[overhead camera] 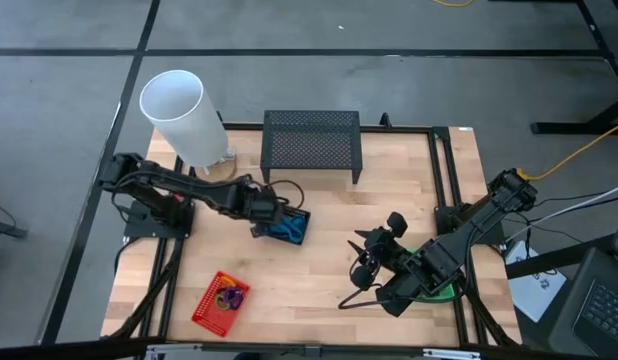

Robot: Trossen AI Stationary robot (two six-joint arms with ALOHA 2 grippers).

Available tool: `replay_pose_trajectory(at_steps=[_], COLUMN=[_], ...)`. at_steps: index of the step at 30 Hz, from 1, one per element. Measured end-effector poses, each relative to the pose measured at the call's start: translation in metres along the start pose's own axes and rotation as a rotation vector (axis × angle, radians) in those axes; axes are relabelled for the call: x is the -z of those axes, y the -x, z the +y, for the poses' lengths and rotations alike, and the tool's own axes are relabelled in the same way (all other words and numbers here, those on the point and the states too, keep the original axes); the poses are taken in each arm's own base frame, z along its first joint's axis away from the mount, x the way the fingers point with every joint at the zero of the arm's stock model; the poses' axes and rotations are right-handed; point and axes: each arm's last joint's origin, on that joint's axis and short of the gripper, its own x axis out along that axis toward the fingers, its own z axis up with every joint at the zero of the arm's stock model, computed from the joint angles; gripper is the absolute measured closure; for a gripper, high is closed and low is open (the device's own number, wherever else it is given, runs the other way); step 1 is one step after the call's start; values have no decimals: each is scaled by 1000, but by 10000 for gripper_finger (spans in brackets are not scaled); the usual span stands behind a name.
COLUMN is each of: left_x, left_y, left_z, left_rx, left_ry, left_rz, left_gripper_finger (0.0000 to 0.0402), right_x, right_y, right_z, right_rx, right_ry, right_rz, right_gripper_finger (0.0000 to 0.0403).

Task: Pick & Place Office Desk Supplies
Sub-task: Put the black bin filled with rubberbands on the shelf

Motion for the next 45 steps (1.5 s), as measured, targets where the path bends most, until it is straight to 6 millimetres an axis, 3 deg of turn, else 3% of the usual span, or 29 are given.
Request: replay_pose_trajectory(at_steps=[6,10,12,16,18,22,25,31,39,45], left_x=[-2,-7,-11,-24,-28,-40,-44,-53,-52,-50], left_y=[-1,4,7,8,9,17,18,5,-21,-18], left_z=[1,-9,-17,-23,-26,-31,-30,-34,-48,-58], left_rx=[19,66,136,373,406,378,399,340,330,328], left_ry=[-5,-238,-265,-54,-9,122,227,392,449,513], left_rz=[-3,-101,-154,-199,-228,-386,-413,-454,-369,-321], left_gripper_finger=[249,247,249,250,251,251,248,249,253,254], right_x=[0,0,0,-1,-1,-1,-2,-4,-12,-13], right_y=[0,0,0,-1,-1,-1,-2,-7,-19,-22], right_z=[0,0,0,-1,-1,-1,-1,-3,-9,-10], right_rx=[1,1,5,13,13,13,17,31,71,64], right_ry=[7,8,8,7,7,7,28,91,152,176], right_rz=[-1,-3,-9,-15,-15,-16,-15,-12,-5,20], right_gripper_finger=[264,264,264,264,264,264,264,264,264,264])
